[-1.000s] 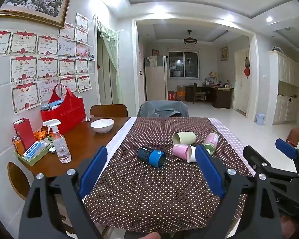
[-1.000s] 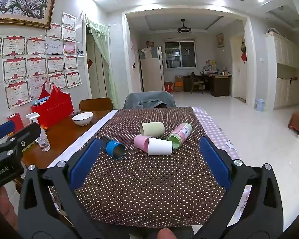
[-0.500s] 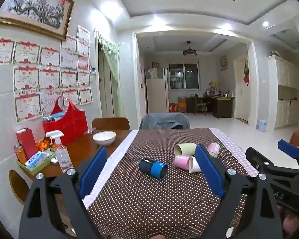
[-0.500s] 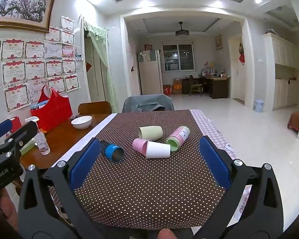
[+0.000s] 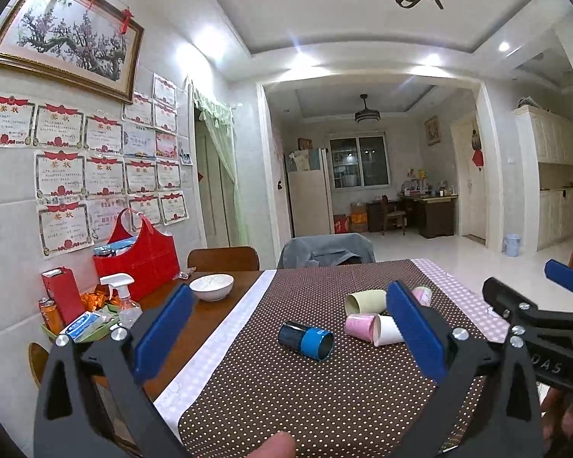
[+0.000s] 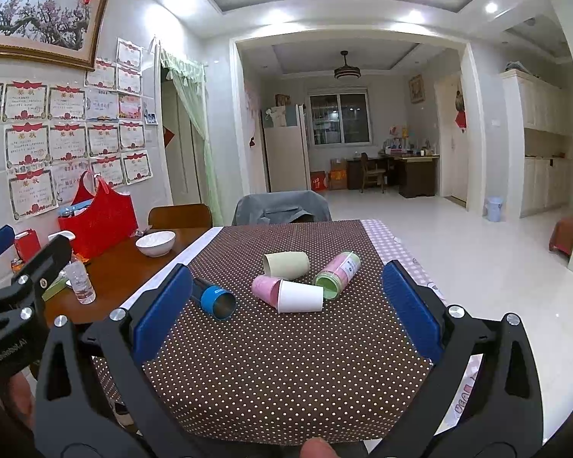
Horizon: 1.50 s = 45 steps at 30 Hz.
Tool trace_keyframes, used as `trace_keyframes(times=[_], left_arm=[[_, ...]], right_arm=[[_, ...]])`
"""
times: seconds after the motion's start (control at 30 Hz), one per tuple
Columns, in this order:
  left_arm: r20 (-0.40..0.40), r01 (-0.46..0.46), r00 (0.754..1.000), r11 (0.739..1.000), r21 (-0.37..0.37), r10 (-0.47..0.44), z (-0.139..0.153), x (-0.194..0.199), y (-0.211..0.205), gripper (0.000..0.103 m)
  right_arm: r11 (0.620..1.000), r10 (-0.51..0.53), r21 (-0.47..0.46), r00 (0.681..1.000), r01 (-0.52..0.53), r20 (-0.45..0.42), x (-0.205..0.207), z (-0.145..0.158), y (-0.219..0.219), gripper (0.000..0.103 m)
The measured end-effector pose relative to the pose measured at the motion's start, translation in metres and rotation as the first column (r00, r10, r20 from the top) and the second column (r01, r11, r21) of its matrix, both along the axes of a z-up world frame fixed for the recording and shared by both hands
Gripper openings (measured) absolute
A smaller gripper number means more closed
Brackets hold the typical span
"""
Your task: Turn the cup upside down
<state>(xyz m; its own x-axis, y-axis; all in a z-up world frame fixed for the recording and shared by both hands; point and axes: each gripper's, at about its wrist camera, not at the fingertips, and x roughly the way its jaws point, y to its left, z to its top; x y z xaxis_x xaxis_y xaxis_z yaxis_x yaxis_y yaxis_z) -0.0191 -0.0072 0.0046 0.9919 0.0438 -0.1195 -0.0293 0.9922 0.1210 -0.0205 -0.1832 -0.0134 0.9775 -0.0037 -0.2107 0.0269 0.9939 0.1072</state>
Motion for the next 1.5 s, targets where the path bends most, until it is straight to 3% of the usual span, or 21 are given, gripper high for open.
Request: trace_keyframes(times=[0.27,0.7,1.5], left_arm=[[-0.017,0.034,0.999,0.999,-0.042,-0.035,-0.0018,0.0025,0.0031,0.099],[-0.044,0.003,0.999,0.999,-0.038,-0.004,0.0007,0.0040,0.0060,0.099],[-0.057,0.025,0.998,0.998,-0.059,-0.028,-0.0007,0.0063,0.0083,0.099]], right_arm=[[1.000,0.000,0.001,1.000,0.000,0.001,-0.0006,0.0021,0.0005,0.097],[1.000,0.015,0.020,1.000,-0.015,0.003,-0.0002,0.0041,0.0002,0.097],[1.000,0.030,0.003,1.000,-0.030,-0.002,0.0050,0.0018,0.0060,0.097]])
